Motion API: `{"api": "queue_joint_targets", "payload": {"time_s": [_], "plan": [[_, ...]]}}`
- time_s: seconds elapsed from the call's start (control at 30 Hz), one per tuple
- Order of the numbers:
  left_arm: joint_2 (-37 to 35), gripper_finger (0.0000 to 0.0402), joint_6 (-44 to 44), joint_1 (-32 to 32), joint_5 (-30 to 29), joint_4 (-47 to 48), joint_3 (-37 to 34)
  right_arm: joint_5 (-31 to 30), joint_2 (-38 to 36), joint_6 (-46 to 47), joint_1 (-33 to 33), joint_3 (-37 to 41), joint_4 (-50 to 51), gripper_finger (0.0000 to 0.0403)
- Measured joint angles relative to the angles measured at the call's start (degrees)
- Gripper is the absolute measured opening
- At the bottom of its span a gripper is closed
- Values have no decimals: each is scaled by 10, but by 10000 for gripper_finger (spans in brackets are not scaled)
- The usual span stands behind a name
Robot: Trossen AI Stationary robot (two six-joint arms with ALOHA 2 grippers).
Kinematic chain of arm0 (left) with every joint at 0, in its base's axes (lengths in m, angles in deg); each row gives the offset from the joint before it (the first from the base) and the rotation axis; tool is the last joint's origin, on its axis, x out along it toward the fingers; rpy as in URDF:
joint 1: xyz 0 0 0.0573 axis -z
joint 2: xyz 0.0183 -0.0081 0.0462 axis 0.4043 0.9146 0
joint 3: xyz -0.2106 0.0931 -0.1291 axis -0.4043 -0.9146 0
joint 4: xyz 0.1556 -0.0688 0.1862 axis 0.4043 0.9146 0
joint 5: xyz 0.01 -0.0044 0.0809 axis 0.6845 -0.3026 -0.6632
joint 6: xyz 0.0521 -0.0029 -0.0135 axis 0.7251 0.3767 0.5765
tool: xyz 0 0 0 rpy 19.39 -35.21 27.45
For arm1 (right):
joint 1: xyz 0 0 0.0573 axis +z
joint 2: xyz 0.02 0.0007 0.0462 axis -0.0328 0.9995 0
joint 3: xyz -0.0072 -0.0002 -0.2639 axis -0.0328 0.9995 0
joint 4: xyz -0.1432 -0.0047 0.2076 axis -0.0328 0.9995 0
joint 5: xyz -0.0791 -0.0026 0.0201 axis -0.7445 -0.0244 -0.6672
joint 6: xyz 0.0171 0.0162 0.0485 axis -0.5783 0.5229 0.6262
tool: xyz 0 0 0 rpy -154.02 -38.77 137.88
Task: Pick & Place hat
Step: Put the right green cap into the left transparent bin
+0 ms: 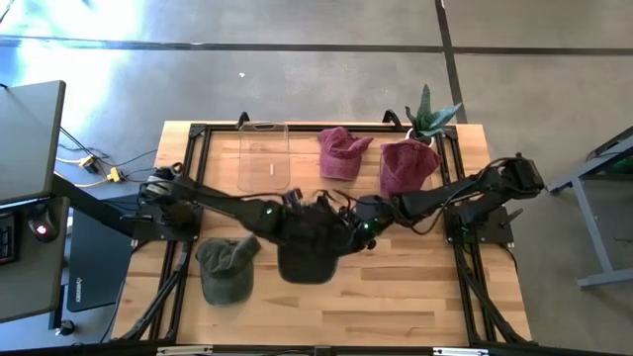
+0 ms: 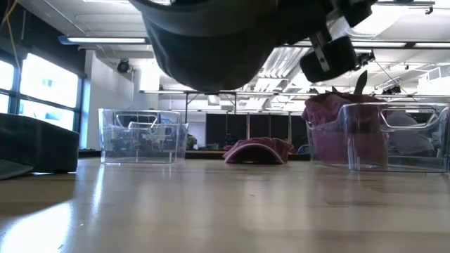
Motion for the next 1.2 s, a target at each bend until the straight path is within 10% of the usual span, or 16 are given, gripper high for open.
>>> {"api": "queue_joint_targets", "payload": {"time_s": [0.53, 1.0, 1.2], "plan": [[-40, 1, -41, -34, -112, 56, 24, -118, -2, 38, 89, 0, 46, 13], [-157, 1, -3, 75, 39, 58, 24, -121, -2, 15, 52, 1, 55, 19], [-143, 1, -101, 96, -62, 94, 32, -122, -2, -20, 41, 1, 35, 8]]}}
